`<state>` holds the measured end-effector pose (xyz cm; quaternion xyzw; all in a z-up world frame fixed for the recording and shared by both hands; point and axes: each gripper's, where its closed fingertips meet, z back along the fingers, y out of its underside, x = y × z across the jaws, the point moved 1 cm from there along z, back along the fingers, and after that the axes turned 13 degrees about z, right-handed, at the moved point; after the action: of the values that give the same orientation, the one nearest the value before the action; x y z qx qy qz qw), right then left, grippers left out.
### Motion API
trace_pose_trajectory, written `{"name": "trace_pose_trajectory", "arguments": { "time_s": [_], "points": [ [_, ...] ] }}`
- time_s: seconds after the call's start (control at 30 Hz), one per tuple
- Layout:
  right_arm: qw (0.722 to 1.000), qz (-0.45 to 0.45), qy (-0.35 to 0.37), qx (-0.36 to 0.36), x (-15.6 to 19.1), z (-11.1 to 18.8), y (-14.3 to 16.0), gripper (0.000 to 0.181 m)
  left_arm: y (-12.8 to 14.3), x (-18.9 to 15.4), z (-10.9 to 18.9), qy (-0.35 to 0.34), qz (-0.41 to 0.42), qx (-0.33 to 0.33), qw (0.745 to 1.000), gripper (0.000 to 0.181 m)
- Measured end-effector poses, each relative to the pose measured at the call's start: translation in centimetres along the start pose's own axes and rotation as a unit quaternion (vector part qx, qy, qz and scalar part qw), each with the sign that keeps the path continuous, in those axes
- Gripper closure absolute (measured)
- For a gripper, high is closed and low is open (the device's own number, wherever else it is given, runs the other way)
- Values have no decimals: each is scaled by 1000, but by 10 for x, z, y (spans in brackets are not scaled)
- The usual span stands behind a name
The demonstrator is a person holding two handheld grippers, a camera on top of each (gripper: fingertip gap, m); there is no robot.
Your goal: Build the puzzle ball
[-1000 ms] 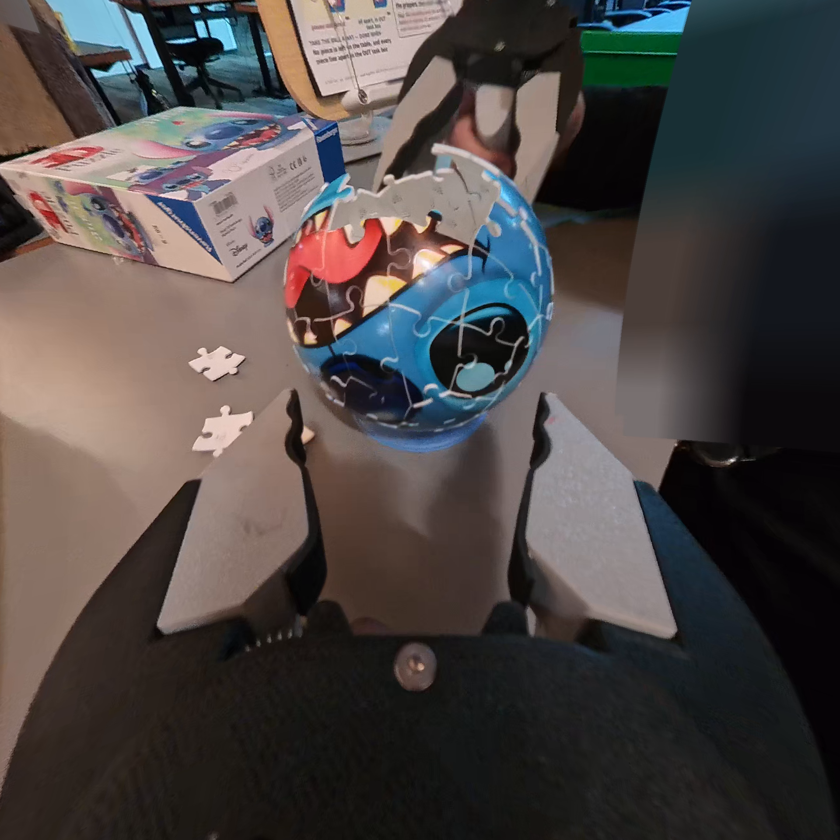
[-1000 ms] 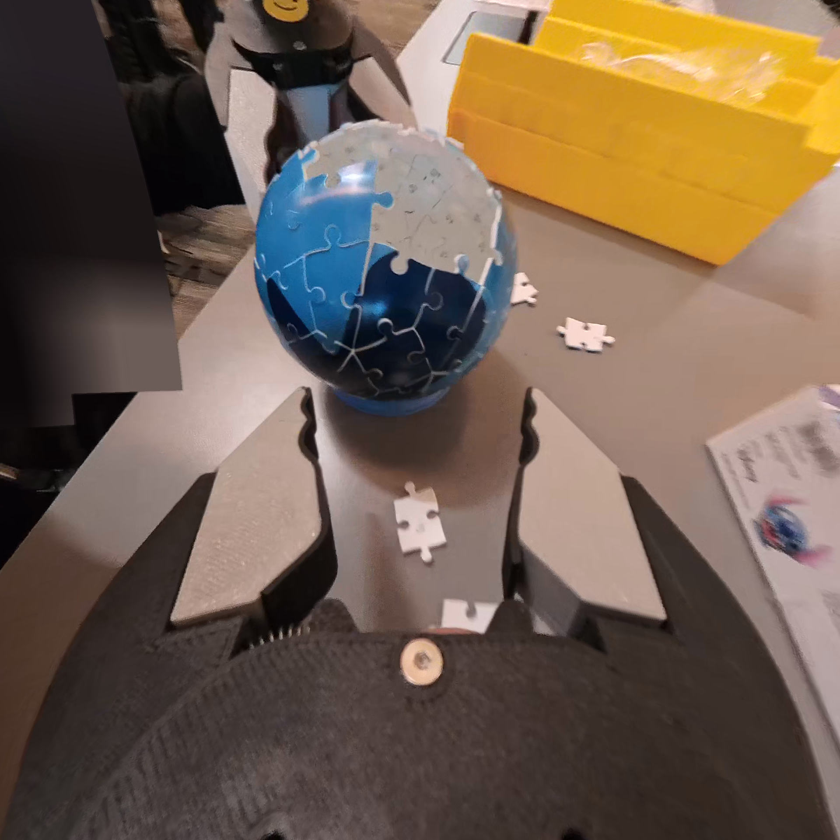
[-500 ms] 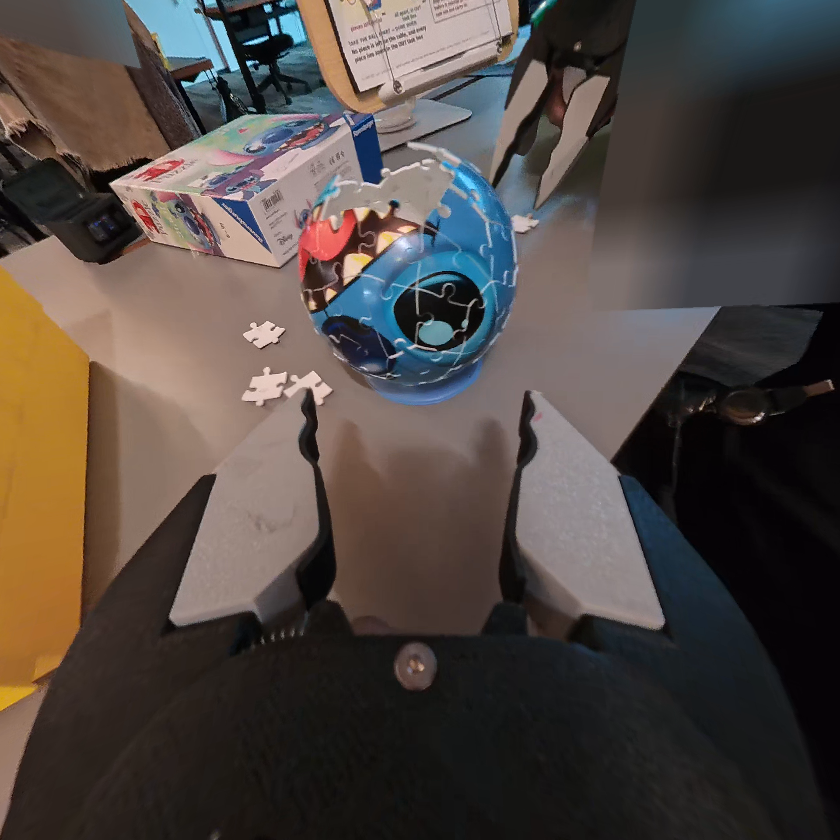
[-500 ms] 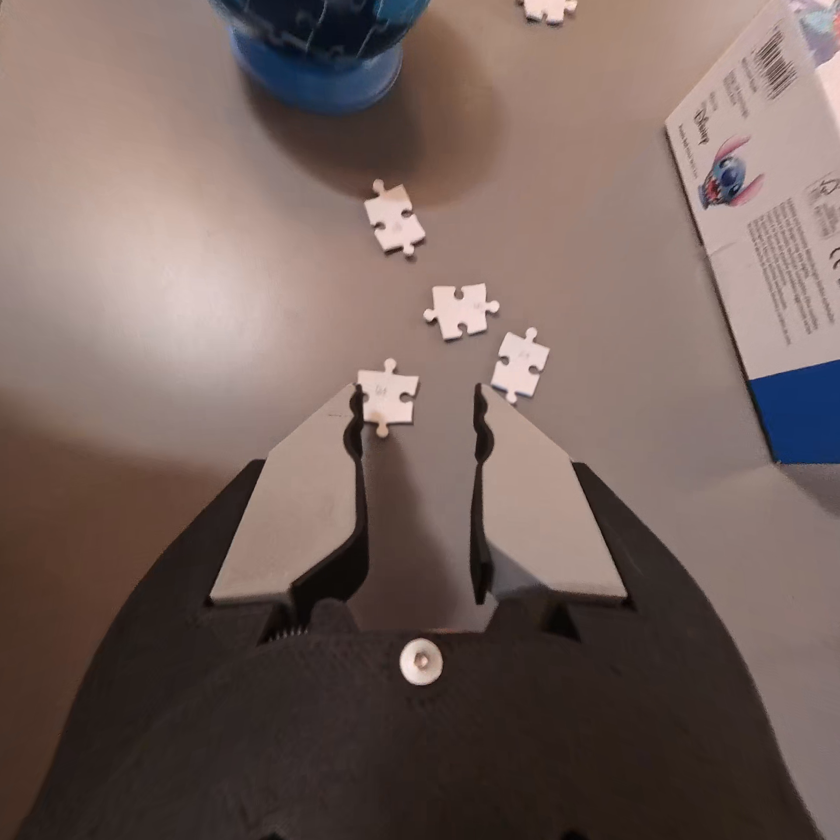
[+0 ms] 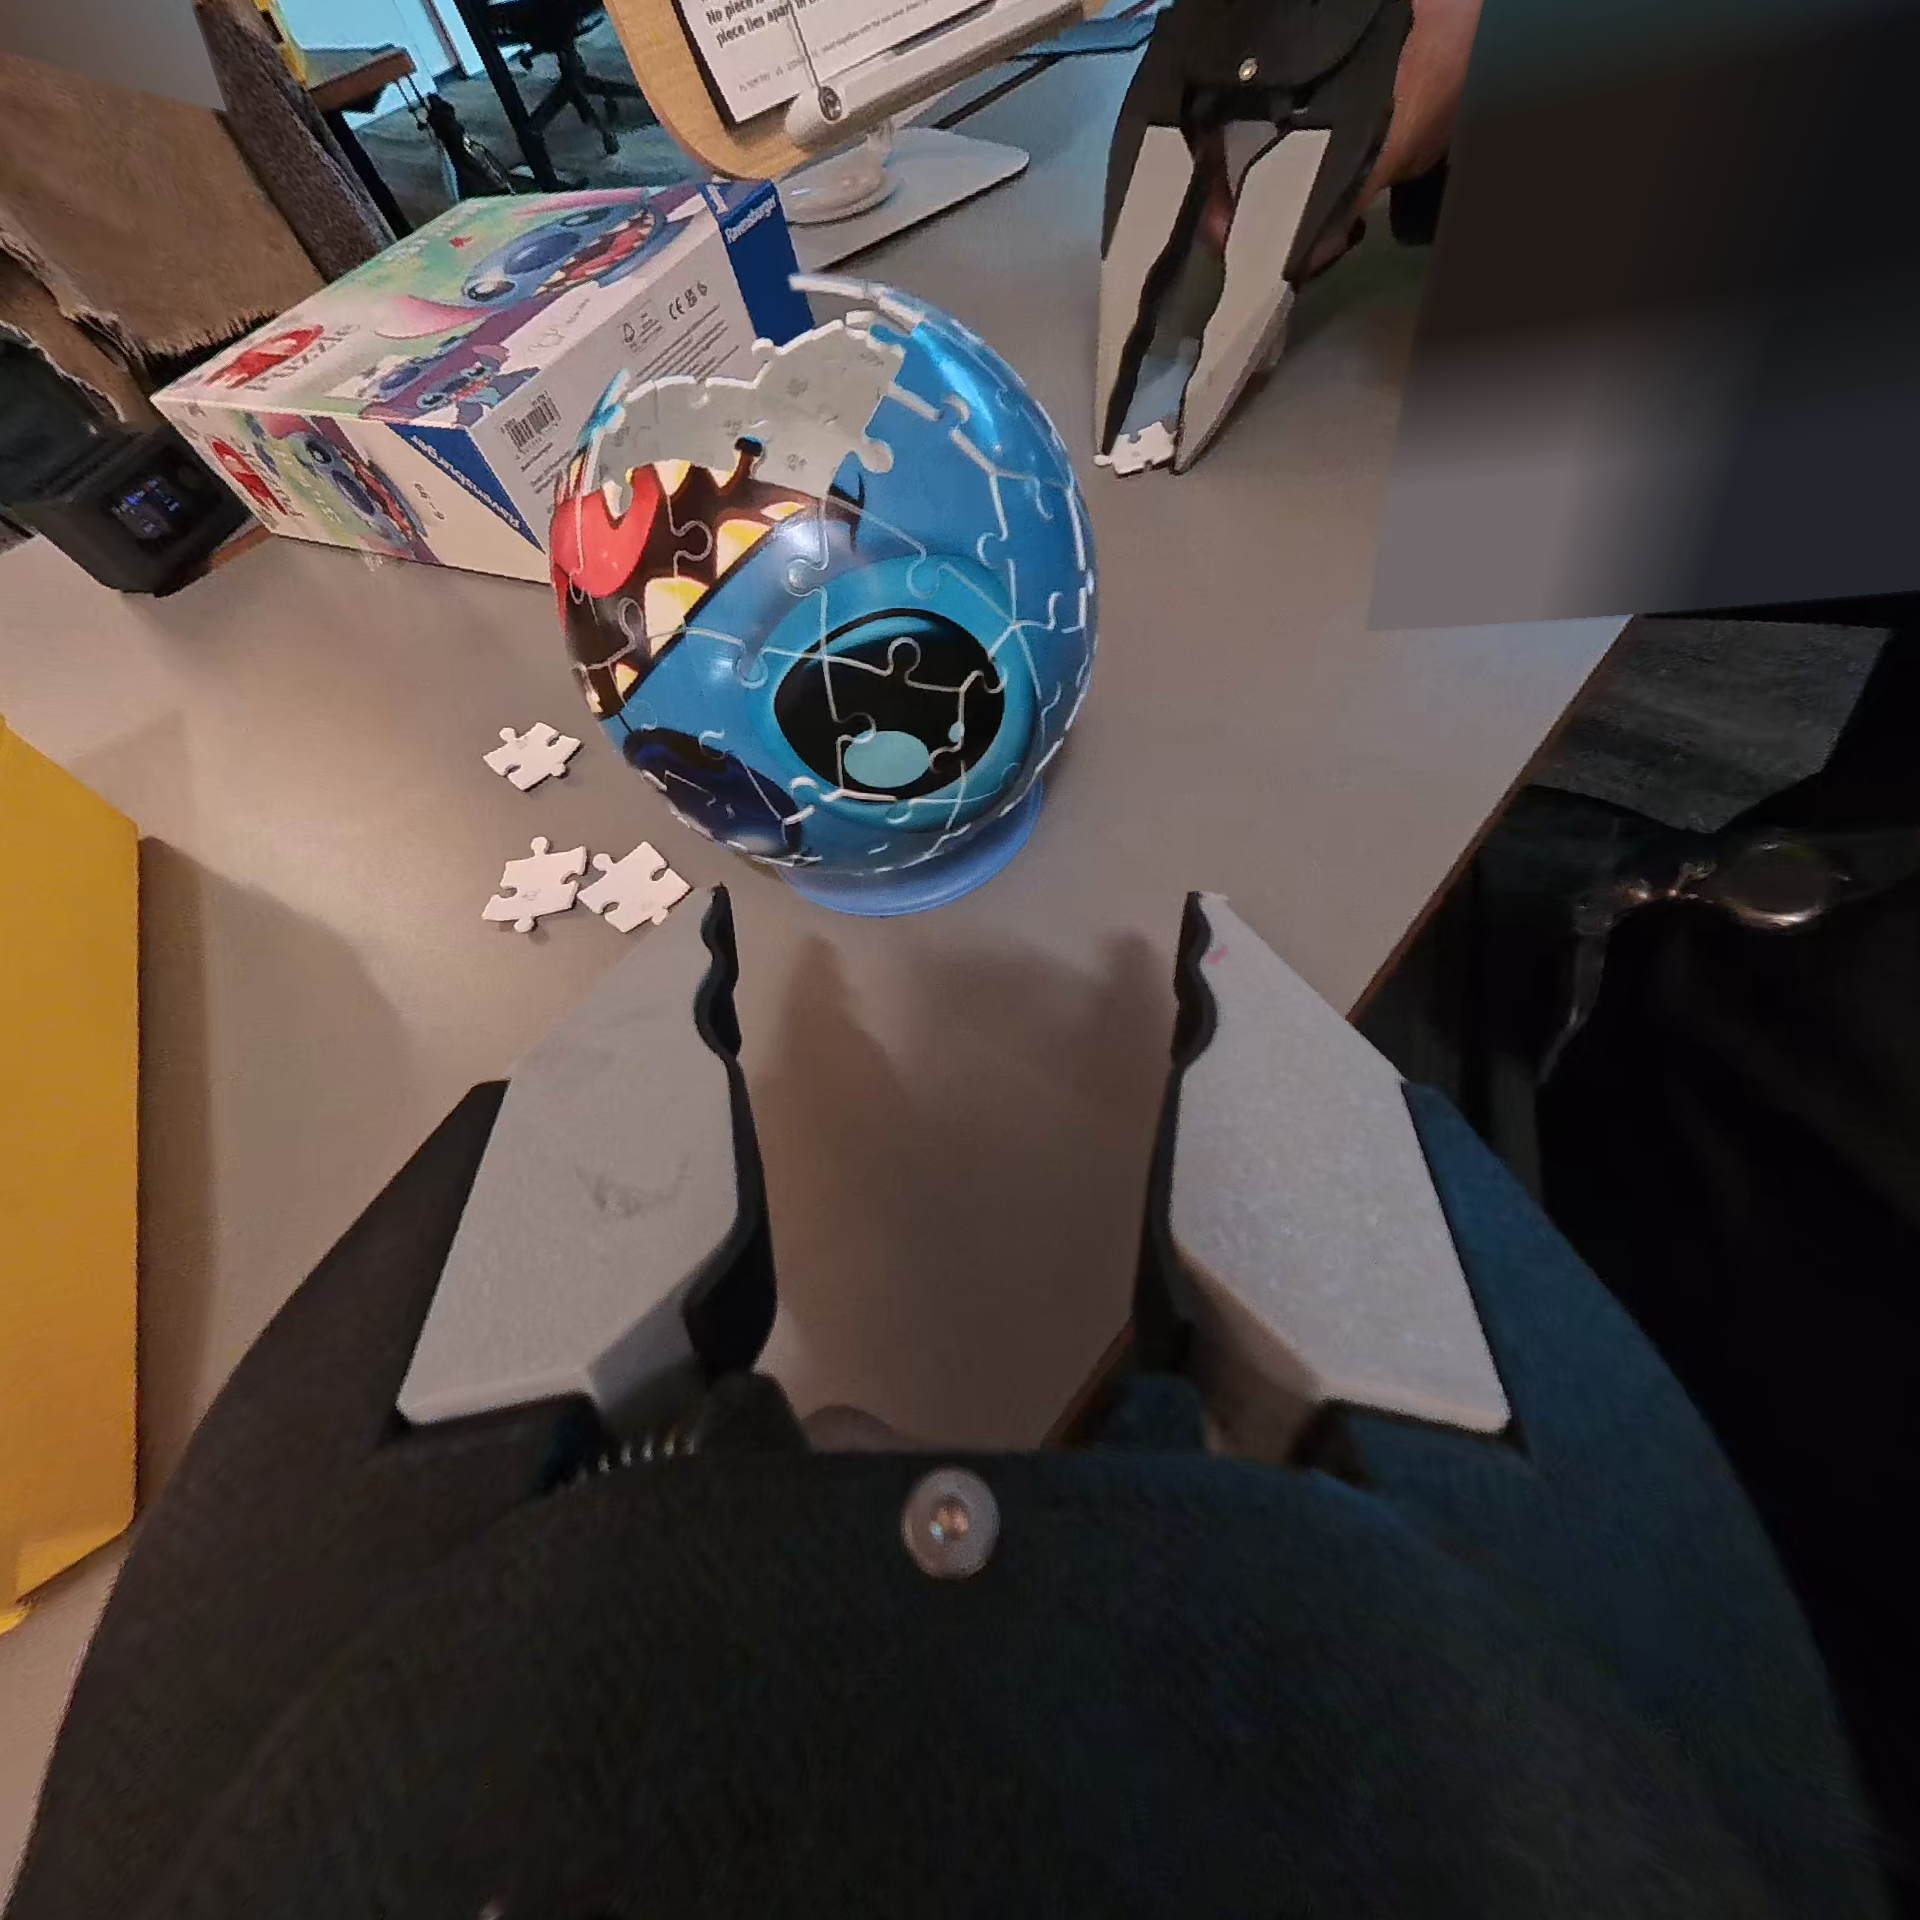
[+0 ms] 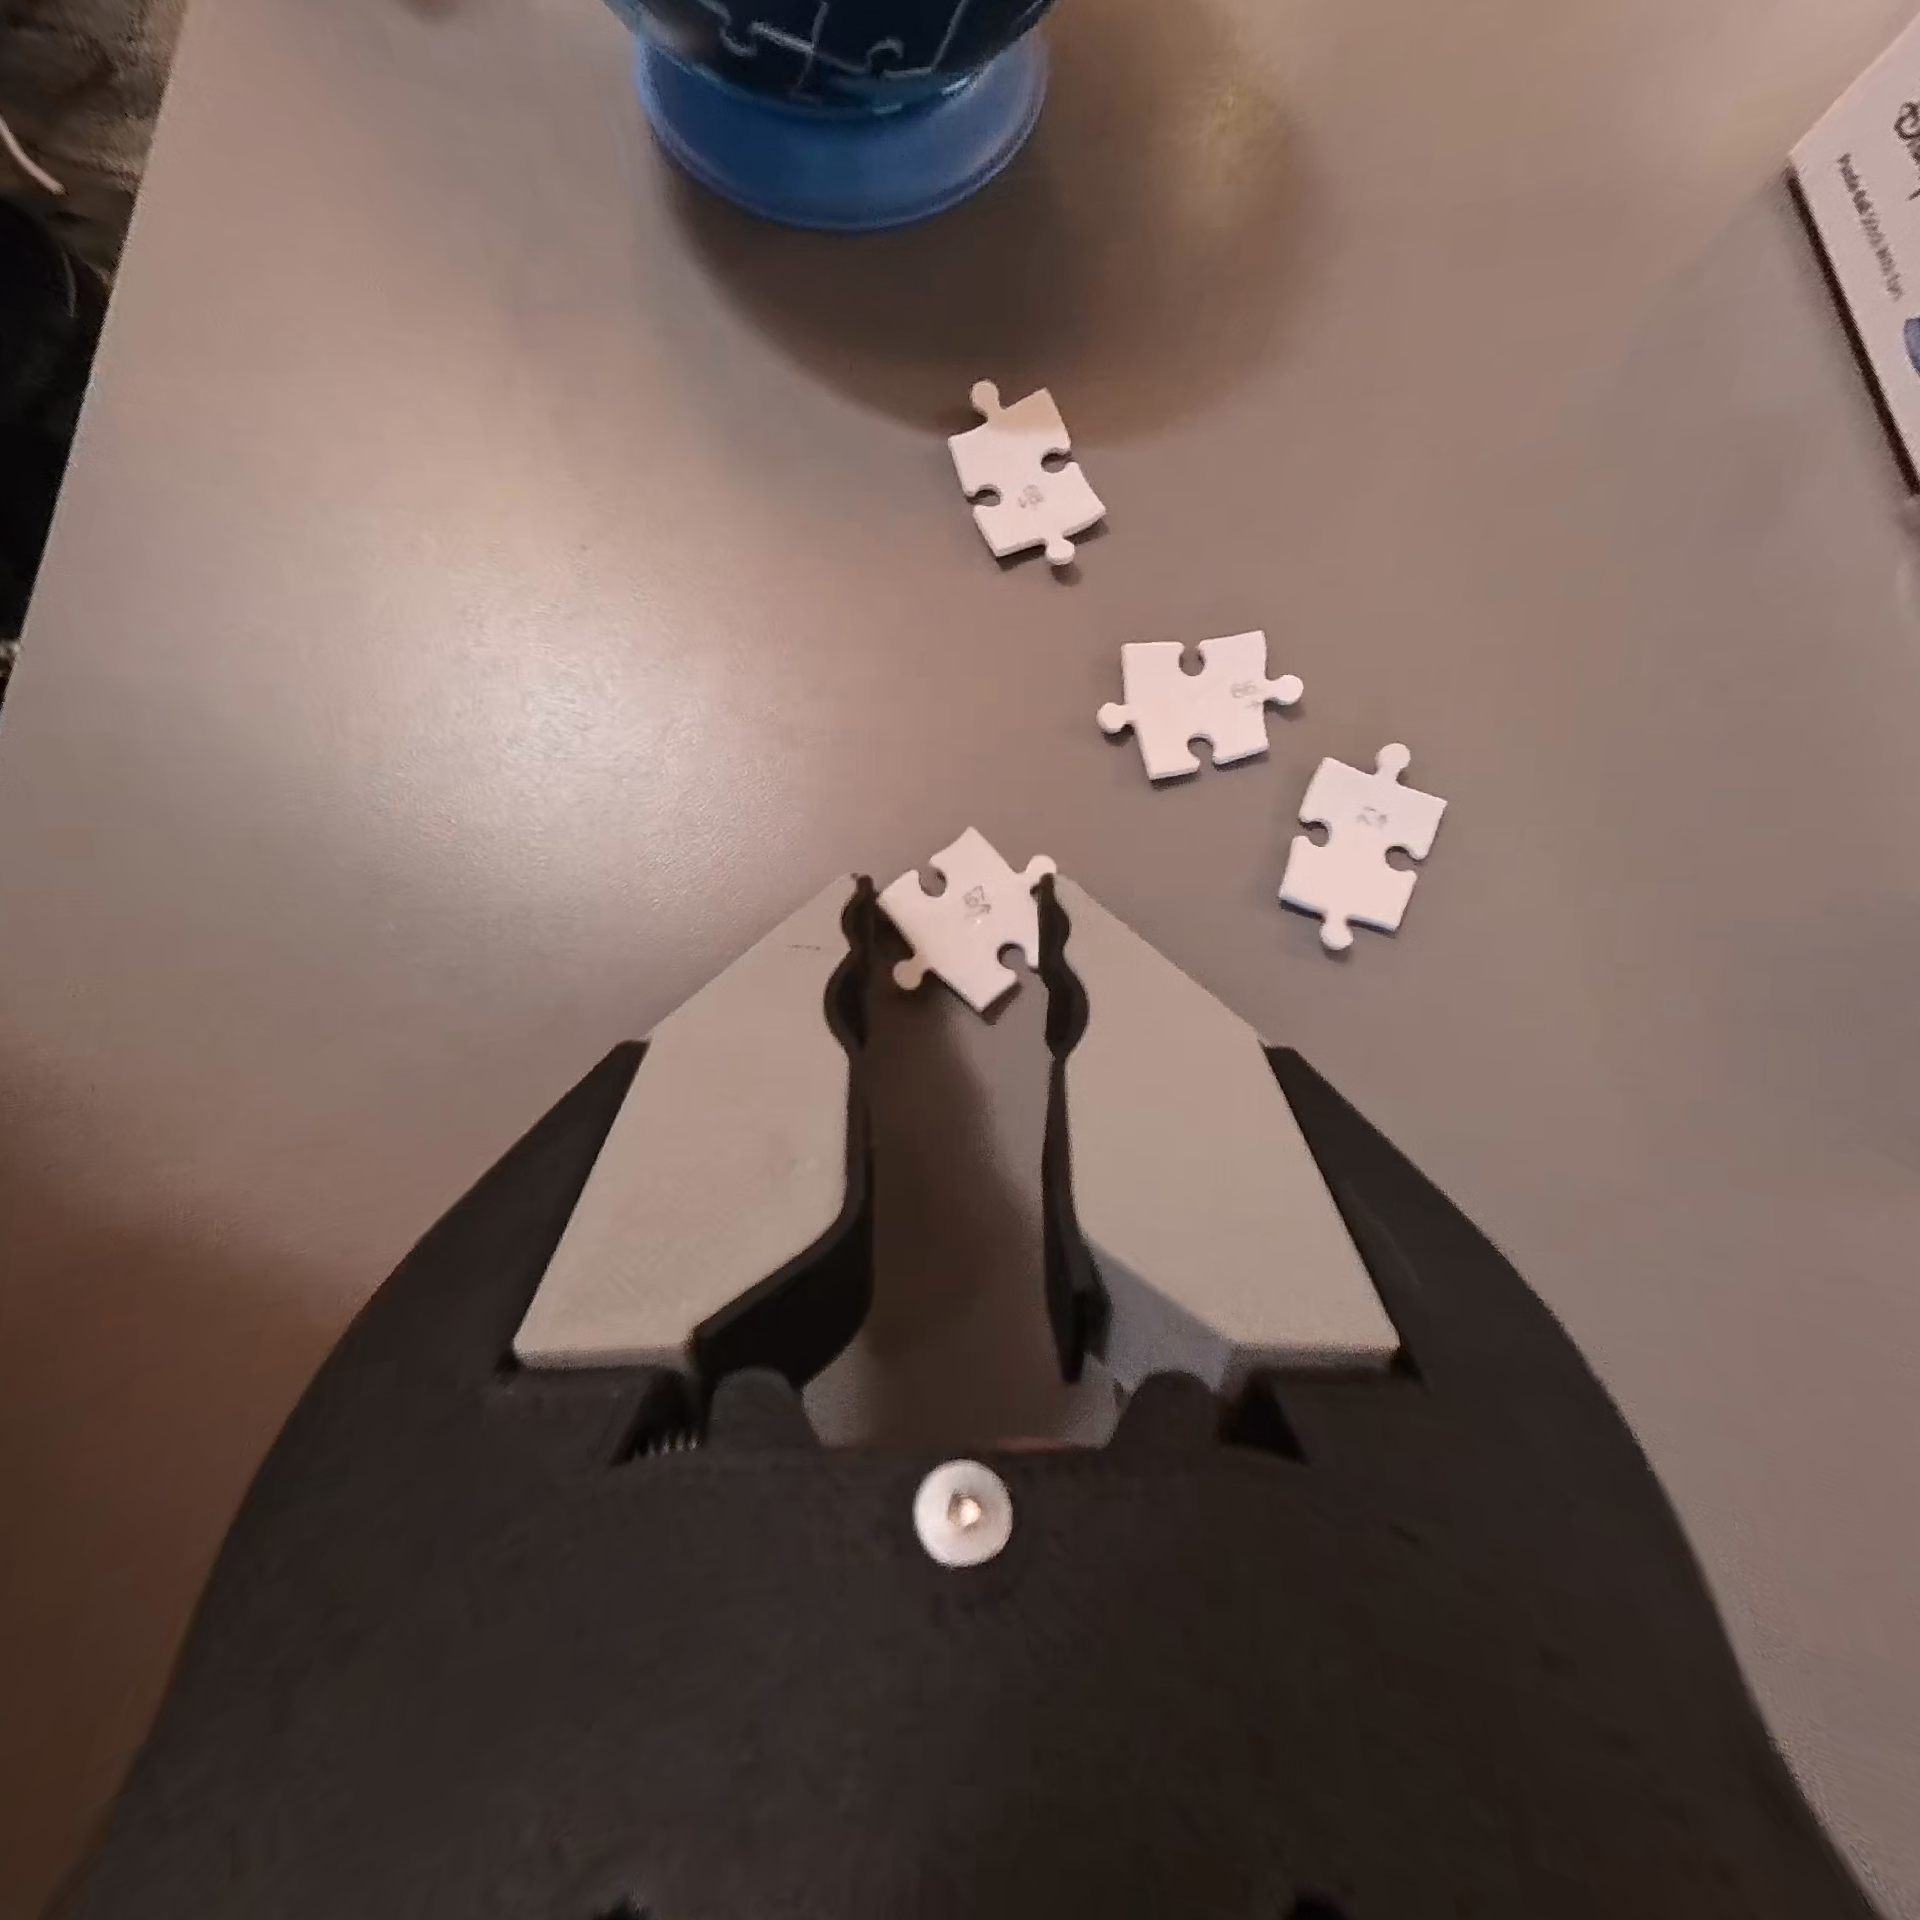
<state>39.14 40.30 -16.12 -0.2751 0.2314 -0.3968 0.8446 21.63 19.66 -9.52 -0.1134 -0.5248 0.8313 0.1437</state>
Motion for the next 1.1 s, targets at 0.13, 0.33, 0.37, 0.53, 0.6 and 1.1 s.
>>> {"name": "trace_pose_trajectory", "arguments": {
  "time_s": [0.13, 0.33, 0.37, 0.53, 0.6, 1.1],
  "points": [
    [1000, -6, 9, -1, -5, 0, 1, 153, -4, -4, 4, 0, -3, -6, 1000, 100],
    [1000, -6, 11, 7, -6, 1, 2, 153, -2, -5, 4, -5, -6, 4, 1000, 101],
    [1000, -5, 12, 9, -6, 2, 3, 151, -1, -5, 3, -5, -6, 6, 1000, 101],
    [1000, 3, 28, -3, -17, 4, -3, 143, 0, -3, 3, -5, -6, 11, 1000, 101],
    [999, 5, 35, -8, -28, 1, -7, 142, -1, -2, 5, -5, -3, 10, 1000, 101],
    [1000, 17, -1, -18, -57, -30, -18, 149, -6, -5, 7, -3, -8, 16, 1000, 102]
  ]
}}
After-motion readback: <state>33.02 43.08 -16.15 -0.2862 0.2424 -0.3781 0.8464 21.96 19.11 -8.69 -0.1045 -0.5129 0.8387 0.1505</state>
